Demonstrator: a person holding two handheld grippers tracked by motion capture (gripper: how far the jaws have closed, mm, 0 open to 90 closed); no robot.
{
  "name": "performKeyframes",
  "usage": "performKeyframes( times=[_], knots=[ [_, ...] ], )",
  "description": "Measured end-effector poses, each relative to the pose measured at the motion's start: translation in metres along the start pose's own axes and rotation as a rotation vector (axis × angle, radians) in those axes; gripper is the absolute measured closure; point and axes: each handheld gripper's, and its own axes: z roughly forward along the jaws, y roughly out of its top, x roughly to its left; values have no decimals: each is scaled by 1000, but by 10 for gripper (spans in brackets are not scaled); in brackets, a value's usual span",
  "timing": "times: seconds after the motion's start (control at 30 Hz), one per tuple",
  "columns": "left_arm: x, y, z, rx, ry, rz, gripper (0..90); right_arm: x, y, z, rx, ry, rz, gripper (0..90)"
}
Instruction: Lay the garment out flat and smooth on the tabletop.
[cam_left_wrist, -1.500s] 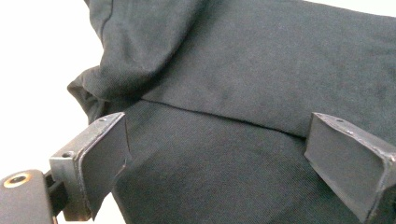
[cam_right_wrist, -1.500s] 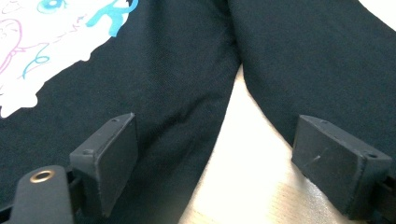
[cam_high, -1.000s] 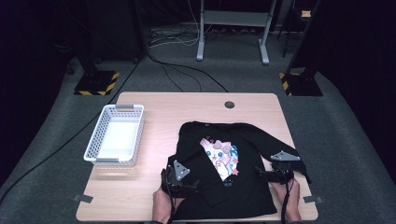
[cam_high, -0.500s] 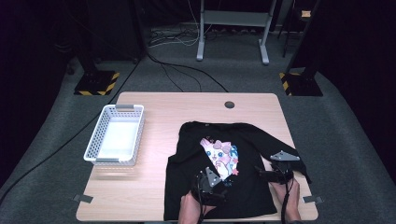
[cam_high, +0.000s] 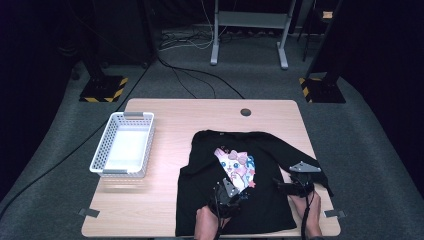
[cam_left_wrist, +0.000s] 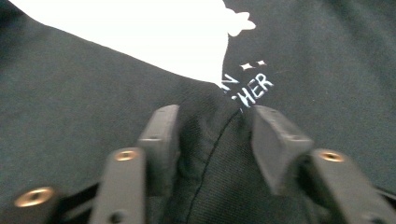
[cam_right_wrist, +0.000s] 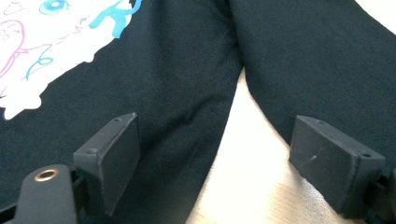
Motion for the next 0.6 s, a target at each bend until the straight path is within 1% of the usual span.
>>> performKeyframes(
  times=[0.07,0.13,0.23,0.27,0.4,0.43,0.57,0.6],
  knots=[
    [0,0,-1,-2,-4,5,642,0,0,0,0,1,1,154],
    [1,-1,-2,-4,-2,10,716,0,0,0,0,2,0,155],
    [3,-2,-5,-9,2,12,794,0,0,0,0,3,0,156],
    [5,-3,-6,-18,-2,4,813,0,0,0,0,3,0,156],
    [15,-8,-12,-39,-22,-38,834,0,0,0,1,4,1,156],
    [16,-8,-13,-41,-20,-36,837,-1,0,0,1,5,2,156],
    [25,-11,-22,-65,-13,-51,843,0,0,0,2,6,4,156],
    [25,-11,-22,-65,-13,-51,844,0,0,0,2,6,4,156]
  ],
)
